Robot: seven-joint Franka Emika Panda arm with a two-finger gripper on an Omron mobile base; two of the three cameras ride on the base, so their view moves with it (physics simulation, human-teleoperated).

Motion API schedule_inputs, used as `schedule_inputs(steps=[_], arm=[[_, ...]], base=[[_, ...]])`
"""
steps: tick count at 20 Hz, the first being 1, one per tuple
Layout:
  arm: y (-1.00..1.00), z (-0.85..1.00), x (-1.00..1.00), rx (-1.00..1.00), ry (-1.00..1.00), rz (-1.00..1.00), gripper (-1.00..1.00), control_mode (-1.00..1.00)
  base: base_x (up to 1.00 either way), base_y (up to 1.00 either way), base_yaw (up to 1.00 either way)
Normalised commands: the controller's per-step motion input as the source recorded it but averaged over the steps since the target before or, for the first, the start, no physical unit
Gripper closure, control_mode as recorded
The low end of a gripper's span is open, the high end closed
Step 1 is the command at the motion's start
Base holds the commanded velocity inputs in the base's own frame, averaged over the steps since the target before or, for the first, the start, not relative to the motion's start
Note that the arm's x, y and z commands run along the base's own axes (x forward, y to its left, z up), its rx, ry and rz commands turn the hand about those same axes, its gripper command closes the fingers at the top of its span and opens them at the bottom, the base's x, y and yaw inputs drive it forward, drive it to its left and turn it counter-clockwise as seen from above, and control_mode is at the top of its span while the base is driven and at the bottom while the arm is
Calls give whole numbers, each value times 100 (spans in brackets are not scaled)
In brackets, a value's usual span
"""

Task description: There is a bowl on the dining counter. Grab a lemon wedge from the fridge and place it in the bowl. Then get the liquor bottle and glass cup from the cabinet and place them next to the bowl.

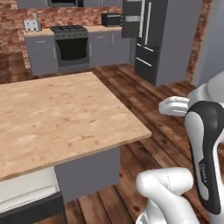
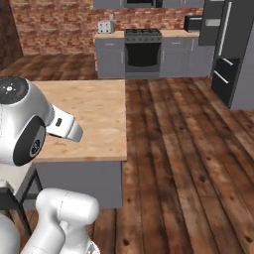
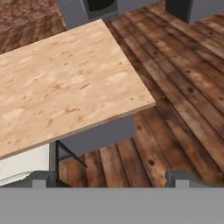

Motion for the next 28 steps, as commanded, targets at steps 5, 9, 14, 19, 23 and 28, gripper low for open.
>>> schedule_inputs(steps=[5,9,14,19,23,28], arm=[[0,0,0,0,0,0,-100,100],[0,0,0,0,0,0,-100,100],[0,0,0,0,0,0,-100,100],[0,0,0,0,0,0,-100,100],[0,0,0,0,0,0,-100,100],[0,0,0,0,0,0,-100,100]], base=[[32,-100,-1],[51,-100,0],[78,-100,0],[100,-98,9],[100,-68,13],[100,-44,15]])
